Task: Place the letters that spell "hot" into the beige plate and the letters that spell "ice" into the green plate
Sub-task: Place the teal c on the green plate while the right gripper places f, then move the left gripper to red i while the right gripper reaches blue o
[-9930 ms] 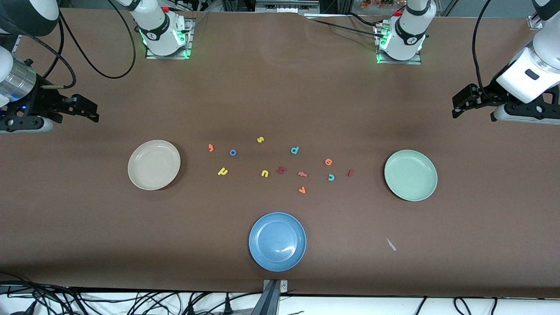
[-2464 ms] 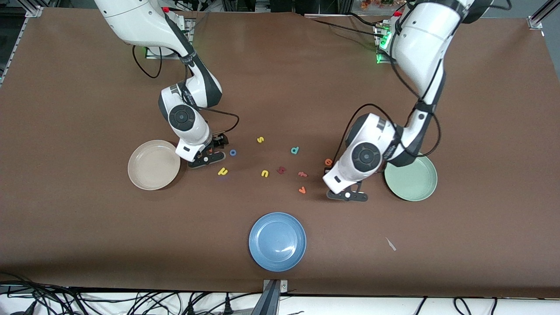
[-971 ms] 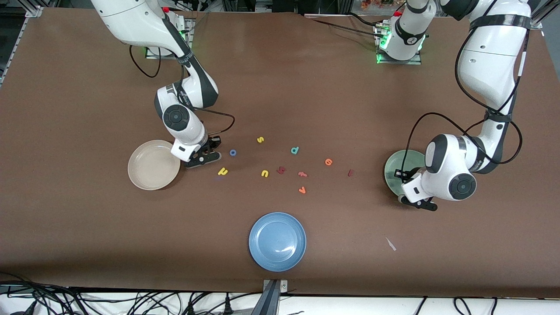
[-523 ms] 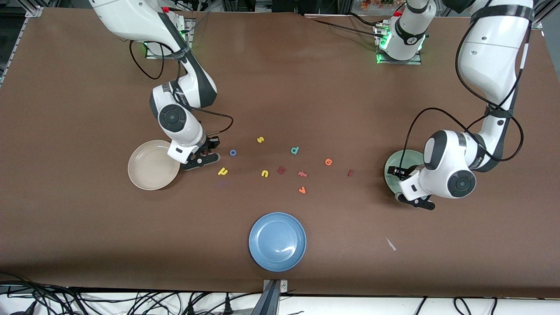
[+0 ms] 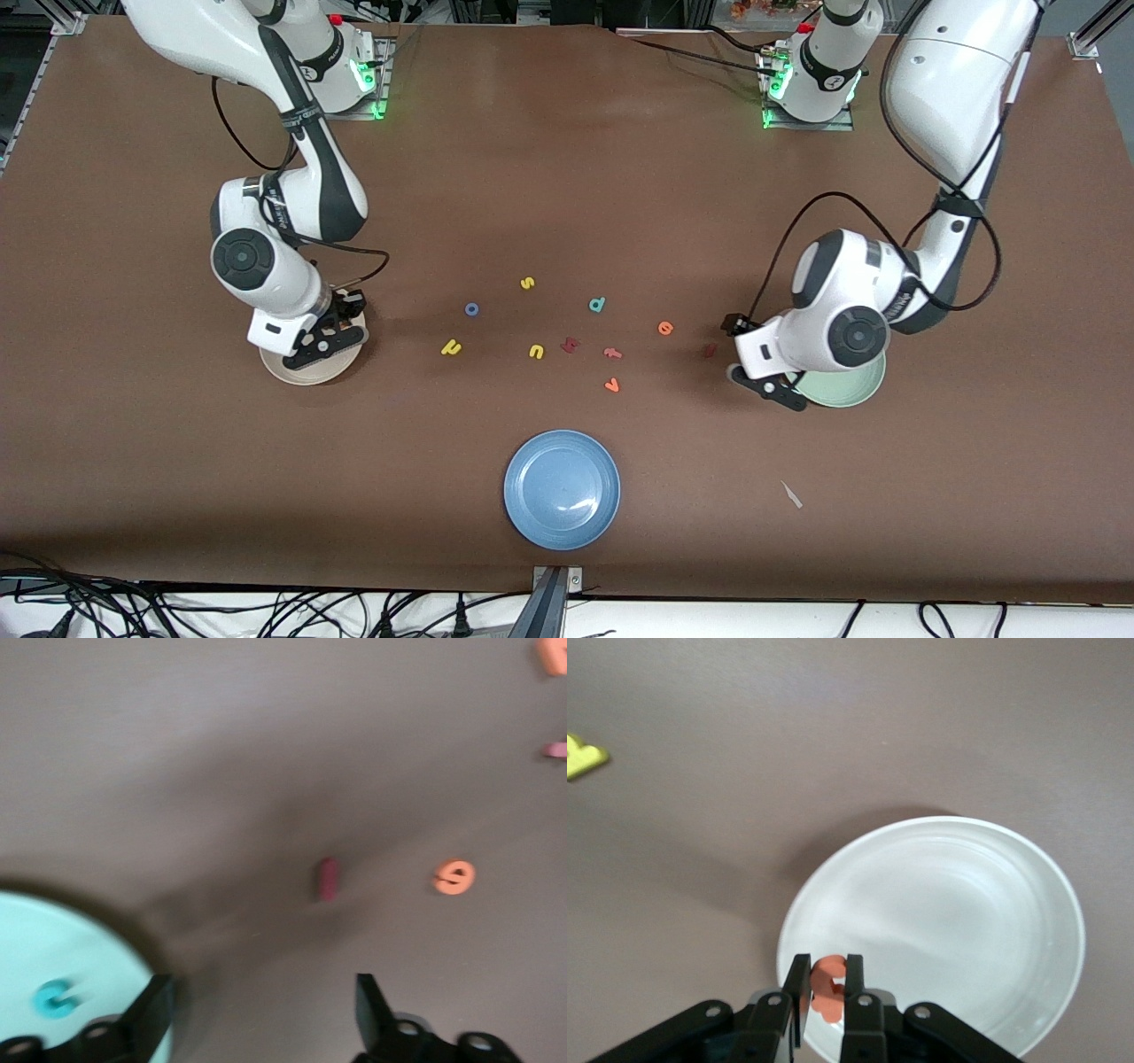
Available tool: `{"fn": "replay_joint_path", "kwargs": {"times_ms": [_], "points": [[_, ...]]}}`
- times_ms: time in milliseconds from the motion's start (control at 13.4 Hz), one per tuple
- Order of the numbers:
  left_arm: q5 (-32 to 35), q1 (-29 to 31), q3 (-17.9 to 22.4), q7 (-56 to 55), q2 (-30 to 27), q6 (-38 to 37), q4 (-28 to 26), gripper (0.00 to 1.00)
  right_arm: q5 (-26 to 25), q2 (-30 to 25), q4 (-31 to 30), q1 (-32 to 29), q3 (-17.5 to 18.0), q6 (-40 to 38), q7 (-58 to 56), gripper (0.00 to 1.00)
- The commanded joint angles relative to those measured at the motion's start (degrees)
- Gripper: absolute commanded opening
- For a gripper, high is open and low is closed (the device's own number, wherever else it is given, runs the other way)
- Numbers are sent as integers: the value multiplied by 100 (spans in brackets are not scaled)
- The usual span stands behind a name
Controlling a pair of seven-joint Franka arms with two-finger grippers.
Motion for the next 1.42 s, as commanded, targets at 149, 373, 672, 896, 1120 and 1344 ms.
{"fn": "replay_joint_path", "kwargs": {"times_ms": [149,373,672,896,1120,1344], "points": [[121,-322,9,-49,142,516,-139,70,303,-8,-407,-162,-124,802,-1244,20],[426,-340,9,-49,326,728,-140,73,564,-51,-354,-145,68,680,-1028,100],[508,-410,18,-58,502,1167,-227,65,1199,-60,-100,-119,297,118,367,100],[516,-436,27,-303,529,1265,-298,49,1199,-60,-55,-110,700,160,1467,100],[516,-437,36,-321,529,1265,-315,29,1199,-34,-11,-5,1017,371,2408,100],[516,-428,53,-321,529,1265,-315,0,1190,115,-11,425,1018,801,3426,100]]}}
